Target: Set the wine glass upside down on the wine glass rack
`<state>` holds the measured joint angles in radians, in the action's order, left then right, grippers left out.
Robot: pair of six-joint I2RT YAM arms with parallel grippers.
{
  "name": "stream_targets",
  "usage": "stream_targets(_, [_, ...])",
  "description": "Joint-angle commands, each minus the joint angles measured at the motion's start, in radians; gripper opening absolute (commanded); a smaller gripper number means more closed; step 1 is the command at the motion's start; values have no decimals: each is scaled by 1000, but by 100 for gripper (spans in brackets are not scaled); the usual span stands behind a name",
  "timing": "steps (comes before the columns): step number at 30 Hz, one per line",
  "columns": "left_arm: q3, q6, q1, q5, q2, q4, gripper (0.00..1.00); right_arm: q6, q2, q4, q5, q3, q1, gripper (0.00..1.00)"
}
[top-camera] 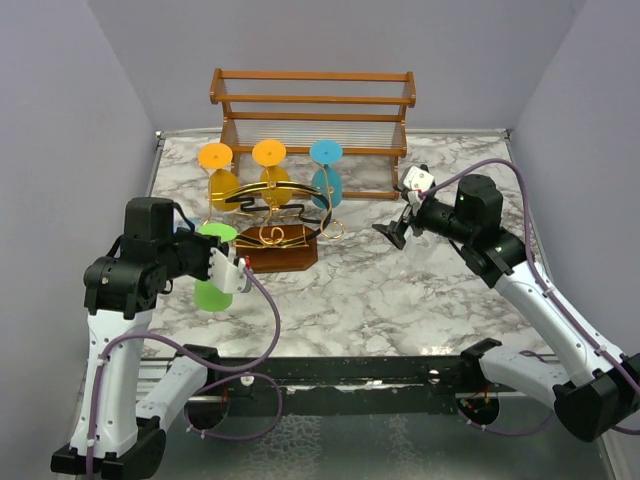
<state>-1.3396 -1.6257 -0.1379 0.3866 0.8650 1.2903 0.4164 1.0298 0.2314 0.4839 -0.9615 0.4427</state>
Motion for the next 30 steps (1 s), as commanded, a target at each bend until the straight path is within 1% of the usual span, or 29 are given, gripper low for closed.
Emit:
stream_targets(1, [14, 3, 0, -35, 19, 5, 0, 15, 3, -4, -3, -11, -9, 100])
stream_targets(5, [-5, -5, 0, -46, 32, 59, 1, 15, 7, 0, -1, -14, -9, 100])
stream_targets(8, [-9, -24, 0, -30, 40, 106, 7, 16, 6, 1, -2, -16, -9, 100])
stream_targets(10, [-40, -31, 0, -18, 42, 126, 11, 17, 3, 0, -1, -16, -9, 100])
stream_targets(18, [-43, -22, 0, -46, 59, 127, 17, 18, 0, 4, 0, -20, -9, 100])
stream_targets(24, [-55, 13, 0, -15, 70, 128, 30, 22, -6, 27, -16, -42, -9, 100])
stream_targets(30, [-87, 74, 0, 60, 89, 128, 43, 47, -10, 90, -105, -101, -9, 100])
